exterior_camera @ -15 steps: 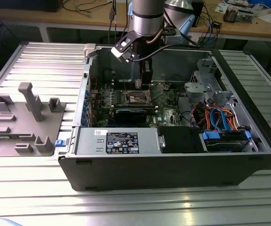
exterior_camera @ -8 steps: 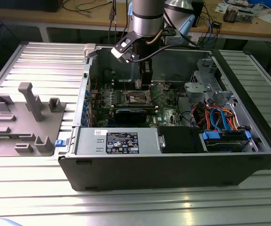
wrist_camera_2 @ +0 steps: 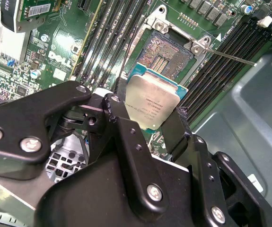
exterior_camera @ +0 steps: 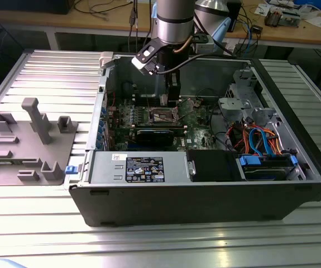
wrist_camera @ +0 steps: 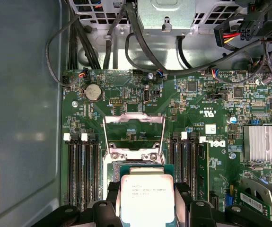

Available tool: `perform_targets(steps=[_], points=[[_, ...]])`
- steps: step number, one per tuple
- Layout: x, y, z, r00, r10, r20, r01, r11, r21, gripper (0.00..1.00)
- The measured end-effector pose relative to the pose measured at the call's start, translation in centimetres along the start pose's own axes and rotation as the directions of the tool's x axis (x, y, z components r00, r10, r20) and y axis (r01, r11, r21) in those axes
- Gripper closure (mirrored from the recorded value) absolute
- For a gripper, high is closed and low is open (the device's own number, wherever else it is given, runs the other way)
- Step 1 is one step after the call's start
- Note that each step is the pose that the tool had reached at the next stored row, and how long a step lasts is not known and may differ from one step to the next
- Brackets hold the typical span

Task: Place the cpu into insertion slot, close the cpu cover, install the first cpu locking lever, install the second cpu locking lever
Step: 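Place the cpu into insertion slot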

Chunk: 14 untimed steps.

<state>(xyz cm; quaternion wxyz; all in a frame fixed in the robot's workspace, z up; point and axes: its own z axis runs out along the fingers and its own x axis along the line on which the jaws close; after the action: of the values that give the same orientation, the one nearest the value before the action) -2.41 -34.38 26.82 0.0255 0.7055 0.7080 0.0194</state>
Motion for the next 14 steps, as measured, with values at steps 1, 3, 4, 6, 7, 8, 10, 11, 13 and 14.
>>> perform_targets(steps=[1,3,4,6,7,8,10,11,13,14], points=[[0.00,0.00,0.03,1.0000,0.000,-0.0001,0.000,1.0000,0.0000,0.46],[0.00,0.00,0.05,1.0000,0.000,0.0000,0.000,1.0000,0.0000,0.46],[0.00,-0.01,0.06,1.0000,0.000,0.0001,0.000,1.0000,0.0000,0.46],[0.00,-0.01,0.09,1.0000,0.000,0.0000,0.000,1.0000,0.0000,0.46],[0.00,-0.01,0.11,1.0000,0.000,0.0000,0.000,1.0000,0.0000,0.46],[0.00,-0.01,0.12,1.0000,0.000,-0.0001,0.000,1.0000,-0.0001,0.46],[0.00,-0.01,0.18,1.0000,0.000,0.0000,0.000,1.0000,0.0000,0.46],[0.00,-0.01,0.19,1.0000,0.000,0.0000,0.000,1.0000,0.0000,0.46],[0.00,-0.01,0.21,1.0000,0.000,0.0001,0.000,1.0000,0.0000,0.46],[0.00,-0.01,0.23,1.0000,0.000,-0.0001,0.000,1.0000,-0.0001,0.46]])
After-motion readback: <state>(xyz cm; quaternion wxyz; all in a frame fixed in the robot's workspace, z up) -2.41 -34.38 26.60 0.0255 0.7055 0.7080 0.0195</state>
